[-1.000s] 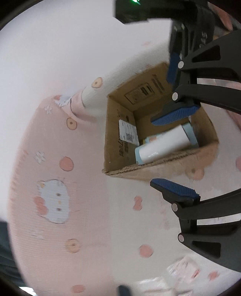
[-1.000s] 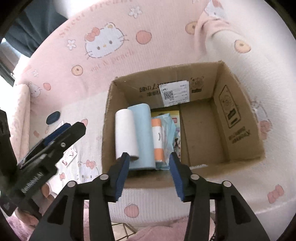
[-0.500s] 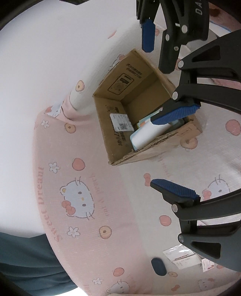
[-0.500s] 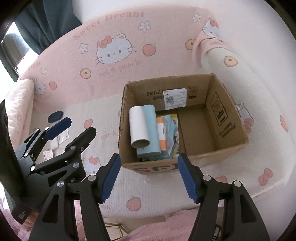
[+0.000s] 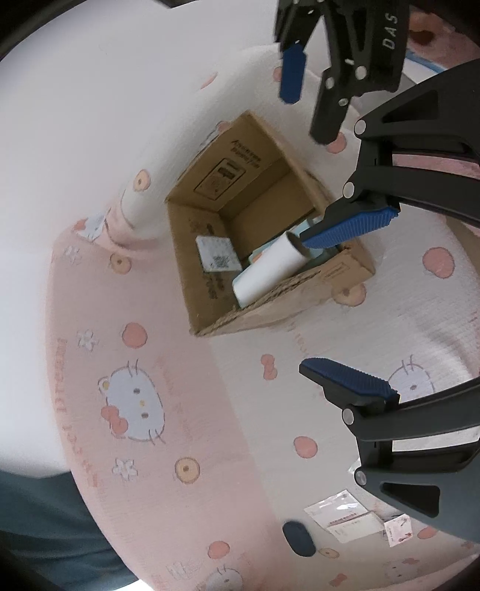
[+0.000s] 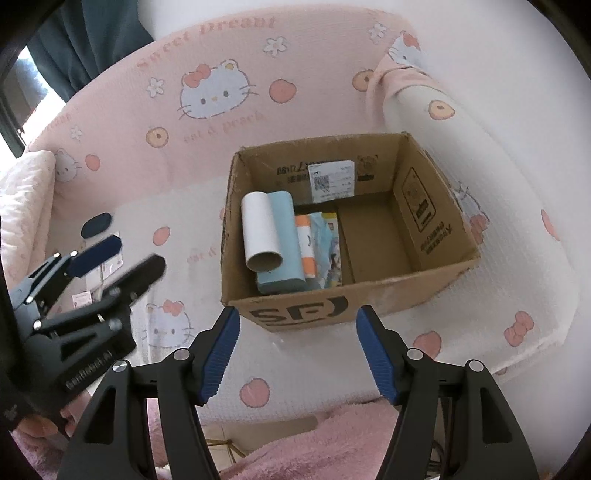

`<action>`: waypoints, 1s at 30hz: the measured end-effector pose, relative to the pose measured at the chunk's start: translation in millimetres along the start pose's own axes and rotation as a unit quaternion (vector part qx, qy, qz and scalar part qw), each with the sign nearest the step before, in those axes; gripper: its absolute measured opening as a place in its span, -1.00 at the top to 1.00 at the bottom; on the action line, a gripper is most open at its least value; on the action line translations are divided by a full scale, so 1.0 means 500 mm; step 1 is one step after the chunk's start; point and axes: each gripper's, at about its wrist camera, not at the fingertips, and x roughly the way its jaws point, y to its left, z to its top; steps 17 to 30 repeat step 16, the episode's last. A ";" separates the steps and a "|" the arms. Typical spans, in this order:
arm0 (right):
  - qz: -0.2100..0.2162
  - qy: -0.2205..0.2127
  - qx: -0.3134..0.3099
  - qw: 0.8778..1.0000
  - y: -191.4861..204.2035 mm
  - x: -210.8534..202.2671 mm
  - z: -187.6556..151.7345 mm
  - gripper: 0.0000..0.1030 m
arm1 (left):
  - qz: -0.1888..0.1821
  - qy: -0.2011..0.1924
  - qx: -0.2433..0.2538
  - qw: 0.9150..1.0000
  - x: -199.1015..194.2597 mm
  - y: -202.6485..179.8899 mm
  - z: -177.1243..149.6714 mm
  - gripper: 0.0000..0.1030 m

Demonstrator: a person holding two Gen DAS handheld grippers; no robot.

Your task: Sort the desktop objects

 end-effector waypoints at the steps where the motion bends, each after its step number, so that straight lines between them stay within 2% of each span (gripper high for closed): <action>1: -0.004 -0.001 0.000 1.000 -0.002 -0.001 0.000 -0.24 | 0.001 0.002 0.000 1.000 0.002 -0.001 0.000 -0.28; 6: -0.017 -0.006 -0.002 1.000 -0.010 -0.003 0.006 -0.25 | 0.004 0.011 0.006 1.000 0.012 -0.008 0.001 -0.29; 15: -0.018 -0.010 -0.004 1.000 -0.023 0.006 0.021 -0.25 | 0.005 -0.009 0.023 1.000 0.008 -0.030 0.011 -0.29; 30: -0.017 -0.010 -0.005 1.000 -0.025 0.008 0.022 -0.25 | 0.006 -0.009 0.026 1.000 0.009 -0.032 0.012 -0.29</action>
